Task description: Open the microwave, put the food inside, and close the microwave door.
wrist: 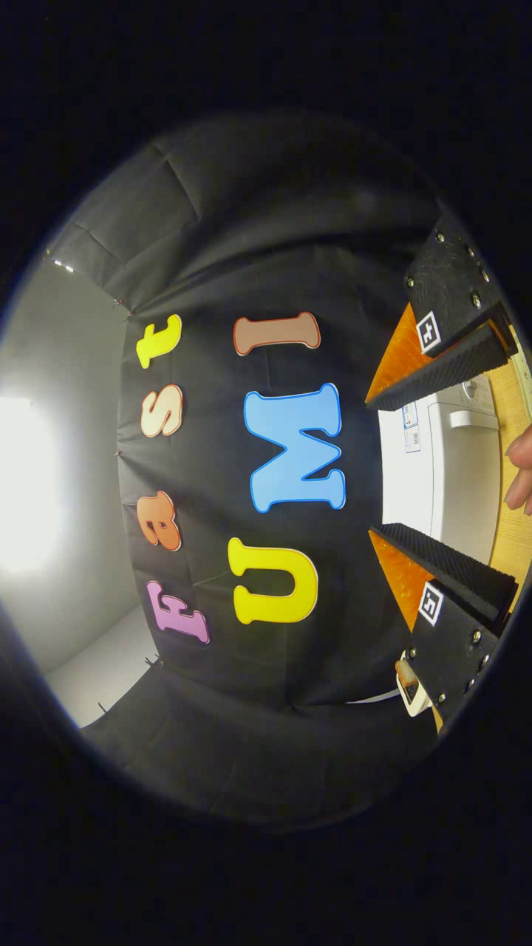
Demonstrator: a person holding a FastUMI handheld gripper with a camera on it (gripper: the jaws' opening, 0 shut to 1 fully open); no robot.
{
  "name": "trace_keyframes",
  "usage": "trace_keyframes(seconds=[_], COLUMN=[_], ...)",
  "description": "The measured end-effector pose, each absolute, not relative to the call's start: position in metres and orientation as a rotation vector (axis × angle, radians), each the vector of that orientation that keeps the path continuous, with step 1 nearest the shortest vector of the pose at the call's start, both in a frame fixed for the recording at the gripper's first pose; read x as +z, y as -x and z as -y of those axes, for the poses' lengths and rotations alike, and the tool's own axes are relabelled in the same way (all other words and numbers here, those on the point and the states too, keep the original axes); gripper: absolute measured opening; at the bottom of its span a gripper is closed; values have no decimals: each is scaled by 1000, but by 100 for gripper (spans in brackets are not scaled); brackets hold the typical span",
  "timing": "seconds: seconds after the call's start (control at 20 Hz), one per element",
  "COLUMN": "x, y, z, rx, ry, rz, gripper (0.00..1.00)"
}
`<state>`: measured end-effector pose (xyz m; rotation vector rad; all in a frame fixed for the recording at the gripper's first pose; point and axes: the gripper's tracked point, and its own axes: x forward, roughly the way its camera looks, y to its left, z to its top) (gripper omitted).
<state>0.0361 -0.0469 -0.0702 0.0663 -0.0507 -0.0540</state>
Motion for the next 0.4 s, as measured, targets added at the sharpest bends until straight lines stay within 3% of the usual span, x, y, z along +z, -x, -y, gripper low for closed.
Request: trace_keyframes(seconds=[0.4], x=[-74], y=[-37], z=[44], rx=[-24], ry=[-73], rz=[48], gripper=[97])
